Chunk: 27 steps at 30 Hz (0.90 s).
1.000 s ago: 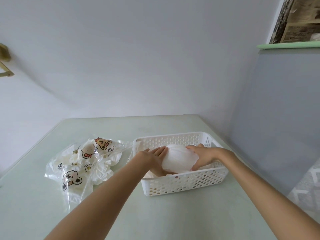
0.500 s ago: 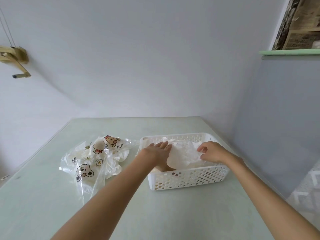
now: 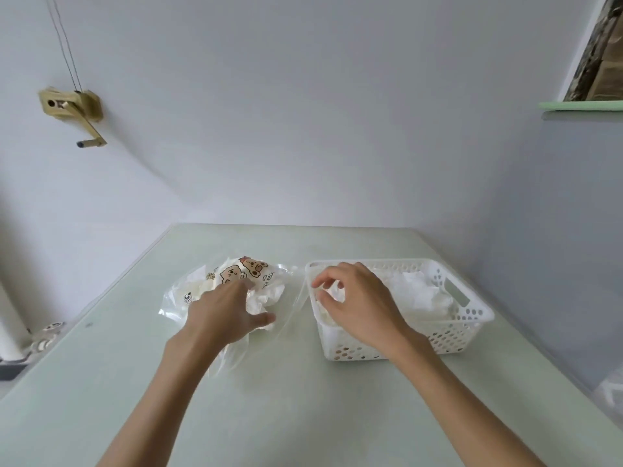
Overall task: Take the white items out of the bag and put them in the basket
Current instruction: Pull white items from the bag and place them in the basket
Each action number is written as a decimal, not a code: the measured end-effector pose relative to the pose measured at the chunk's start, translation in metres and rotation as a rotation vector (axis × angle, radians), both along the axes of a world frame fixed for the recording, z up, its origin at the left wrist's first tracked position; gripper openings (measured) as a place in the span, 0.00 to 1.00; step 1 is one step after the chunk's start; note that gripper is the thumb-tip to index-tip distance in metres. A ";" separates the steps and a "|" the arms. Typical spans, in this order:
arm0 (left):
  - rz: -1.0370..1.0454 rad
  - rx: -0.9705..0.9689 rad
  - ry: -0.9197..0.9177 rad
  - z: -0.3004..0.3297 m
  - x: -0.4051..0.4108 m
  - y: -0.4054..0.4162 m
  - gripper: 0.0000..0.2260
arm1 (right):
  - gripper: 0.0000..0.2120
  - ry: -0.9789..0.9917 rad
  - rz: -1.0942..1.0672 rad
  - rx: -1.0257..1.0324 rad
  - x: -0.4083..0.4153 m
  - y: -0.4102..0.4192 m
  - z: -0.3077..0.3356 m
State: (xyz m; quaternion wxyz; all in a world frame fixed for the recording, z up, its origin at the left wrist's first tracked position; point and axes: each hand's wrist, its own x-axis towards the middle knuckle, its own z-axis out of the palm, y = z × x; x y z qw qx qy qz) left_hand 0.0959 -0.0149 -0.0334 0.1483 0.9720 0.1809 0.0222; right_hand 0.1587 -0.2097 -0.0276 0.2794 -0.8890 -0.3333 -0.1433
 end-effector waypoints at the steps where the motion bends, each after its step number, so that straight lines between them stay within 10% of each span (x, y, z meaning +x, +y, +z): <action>1: 0.037 -0.011 0.014 -0.007 0.002 0.006 0.25 | 0.07 -0.015 0.015 -0.020 -0.006 0.012 -0.003; 18: 0.009 -0.331 0.005 -0.034 0.019 0.073 0.10 | 0.16 -0.133 -0.131 -0.446 -0.020 0.091 -0.046; 27: -0.200 -0.242 0.271 -0.015 -0.001 0.070 0.27 | 0.12 -0.061 -0.065 -0.467 -0.019 0.102 -0.060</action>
